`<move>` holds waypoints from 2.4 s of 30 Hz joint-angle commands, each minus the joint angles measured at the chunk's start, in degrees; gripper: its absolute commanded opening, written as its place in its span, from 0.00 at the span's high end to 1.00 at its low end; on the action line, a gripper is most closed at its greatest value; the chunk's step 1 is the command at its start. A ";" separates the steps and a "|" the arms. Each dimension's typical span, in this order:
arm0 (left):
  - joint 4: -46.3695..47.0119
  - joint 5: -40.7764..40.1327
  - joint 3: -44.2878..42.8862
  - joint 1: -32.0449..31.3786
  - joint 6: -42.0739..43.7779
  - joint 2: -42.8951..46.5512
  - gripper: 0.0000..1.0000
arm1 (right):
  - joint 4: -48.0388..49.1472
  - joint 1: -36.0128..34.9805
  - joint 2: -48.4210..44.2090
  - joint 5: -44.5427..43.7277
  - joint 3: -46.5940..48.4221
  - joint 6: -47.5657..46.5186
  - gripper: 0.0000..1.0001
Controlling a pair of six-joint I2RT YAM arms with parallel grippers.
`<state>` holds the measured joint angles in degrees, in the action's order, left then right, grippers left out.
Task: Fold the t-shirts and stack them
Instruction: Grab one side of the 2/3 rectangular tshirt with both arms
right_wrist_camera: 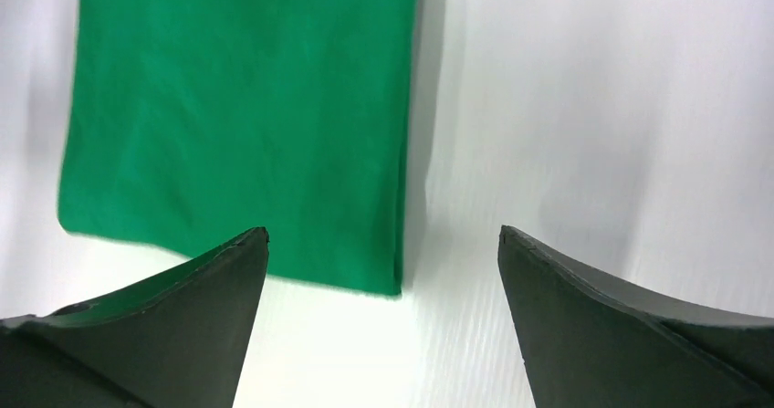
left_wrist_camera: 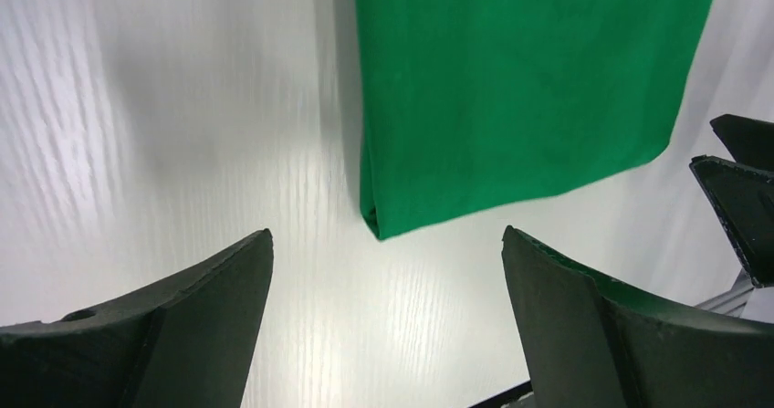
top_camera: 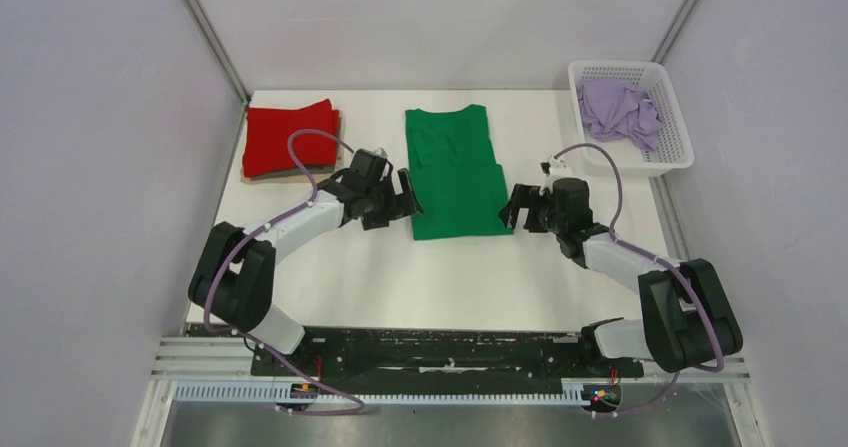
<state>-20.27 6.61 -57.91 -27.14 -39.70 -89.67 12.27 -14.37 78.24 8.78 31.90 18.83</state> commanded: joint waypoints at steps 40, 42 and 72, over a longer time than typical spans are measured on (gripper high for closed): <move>9.11 -1.17 10.35 -7.33 -8.39 -7.29 0.98 | 3.31 0.23 -8.86 4.29 -10.32 1.57 0.02; 8.33 -1.63 10.52 -7.33 -8.11 -6.83 0.98 | 2.88 0.23 -8.52 4.77 -10.11 1.42 0.02; 8.01 -1.93 10.74 -7.32 -7.41 -5.82 0.98 | 8.51 -1.32 4.78 11.18 -9.11 3.47 0.97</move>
<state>-8.05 7.35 -48.51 -34.48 -47.88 -96.27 21.58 -15.03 82.76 17.12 23.05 21.87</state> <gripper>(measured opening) 0.034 0.140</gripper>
